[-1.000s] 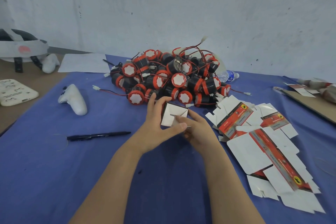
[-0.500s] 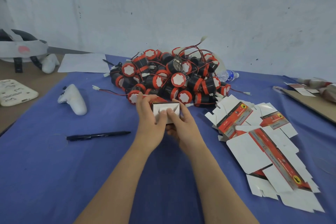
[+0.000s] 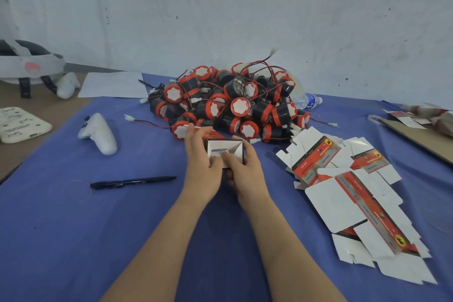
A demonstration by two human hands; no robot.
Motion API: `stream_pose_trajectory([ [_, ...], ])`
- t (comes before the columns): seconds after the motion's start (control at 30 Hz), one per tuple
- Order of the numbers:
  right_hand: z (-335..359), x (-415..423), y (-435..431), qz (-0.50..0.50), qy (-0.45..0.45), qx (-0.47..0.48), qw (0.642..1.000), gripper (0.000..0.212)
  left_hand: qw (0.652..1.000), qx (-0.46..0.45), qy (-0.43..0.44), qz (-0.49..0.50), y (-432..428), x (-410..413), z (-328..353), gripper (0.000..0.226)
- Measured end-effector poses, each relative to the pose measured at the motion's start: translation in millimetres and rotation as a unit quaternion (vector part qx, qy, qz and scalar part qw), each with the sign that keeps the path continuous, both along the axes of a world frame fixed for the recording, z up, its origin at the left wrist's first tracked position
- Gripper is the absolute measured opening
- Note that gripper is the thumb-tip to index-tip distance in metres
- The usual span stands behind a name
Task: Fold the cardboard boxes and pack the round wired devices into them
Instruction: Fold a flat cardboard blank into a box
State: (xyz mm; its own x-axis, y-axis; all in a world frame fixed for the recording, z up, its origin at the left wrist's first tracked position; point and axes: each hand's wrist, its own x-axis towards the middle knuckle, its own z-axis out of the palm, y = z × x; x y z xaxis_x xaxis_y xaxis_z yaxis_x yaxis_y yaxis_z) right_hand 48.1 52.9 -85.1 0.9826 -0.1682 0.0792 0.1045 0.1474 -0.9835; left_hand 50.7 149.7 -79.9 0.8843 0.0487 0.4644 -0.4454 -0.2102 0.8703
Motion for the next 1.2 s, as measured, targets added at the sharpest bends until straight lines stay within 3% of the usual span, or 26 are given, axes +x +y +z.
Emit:
stream_pose_trajectory([
  [0.17,3.7,2.0,-1.1,0.028,0.006,0.091,0.995,0.027,0.998,-0.055,0.014,0.005,-0.6,1.5,1.6,0.051],
  [0.37,4.3,0.8,0.8,0.03,-0.014,0.041,0.999,0.037,0.997,-0.061,0.039,0.009,1.0,2.0,2.8,0.055],
  [0.53,7.0,-1.4,0.8,0.036,-0.013,0.078,0.996,0.022,0.987,-0.138,0.076,0.017,2.8,3.0,6.7,0.027],
  [0.73,7.3,-2.9,4.2,0.082,-0.012,0.09,0.992,0.036,0.99,-0.134,0.046,0.005,1.5,-1.2,6.5,0.023],
  [1.03,6.3,-1.6,6.0,0.103,0.007,0.129,0.986,0.037,0.983,-0.171,0.069,-0.022,2.4,0.2,5.9,0.029],
  [1.2,4.7,-1.2,5.0,0.1,-0.031,0.049,0.993,0.036,0.981,-0.181,0.064,-0.011,1.9,-1.8,8.5,0.025],
])
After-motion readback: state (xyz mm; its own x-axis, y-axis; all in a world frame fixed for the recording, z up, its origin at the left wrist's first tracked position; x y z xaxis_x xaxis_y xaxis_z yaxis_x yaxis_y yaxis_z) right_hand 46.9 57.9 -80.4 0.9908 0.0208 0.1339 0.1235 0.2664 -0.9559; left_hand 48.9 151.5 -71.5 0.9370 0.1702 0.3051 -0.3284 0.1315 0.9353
